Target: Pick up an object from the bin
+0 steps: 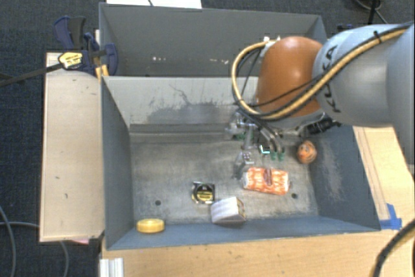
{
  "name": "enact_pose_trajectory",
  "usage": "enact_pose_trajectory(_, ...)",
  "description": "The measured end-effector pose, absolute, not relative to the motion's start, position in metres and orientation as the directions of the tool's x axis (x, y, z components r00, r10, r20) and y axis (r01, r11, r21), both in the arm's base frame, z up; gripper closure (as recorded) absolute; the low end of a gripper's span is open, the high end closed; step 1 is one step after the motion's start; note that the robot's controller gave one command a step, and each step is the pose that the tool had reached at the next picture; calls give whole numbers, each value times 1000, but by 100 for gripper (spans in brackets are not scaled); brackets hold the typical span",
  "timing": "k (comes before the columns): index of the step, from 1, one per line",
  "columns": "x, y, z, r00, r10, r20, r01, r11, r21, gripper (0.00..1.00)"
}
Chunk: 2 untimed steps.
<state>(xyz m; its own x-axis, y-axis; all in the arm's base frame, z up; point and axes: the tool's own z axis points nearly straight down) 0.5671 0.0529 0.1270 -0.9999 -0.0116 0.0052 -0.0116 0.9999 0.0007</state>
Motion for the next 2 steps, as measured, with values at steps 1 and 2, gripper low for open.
enact_pose_trajectory(1, 569, 53, 131, -1000, -10, -3, -10, 1000, 1, 0)
enact_pose_trajectory(2, 538, -16, 91, -1000, -9, -4, -9, 1000, 1, 0)
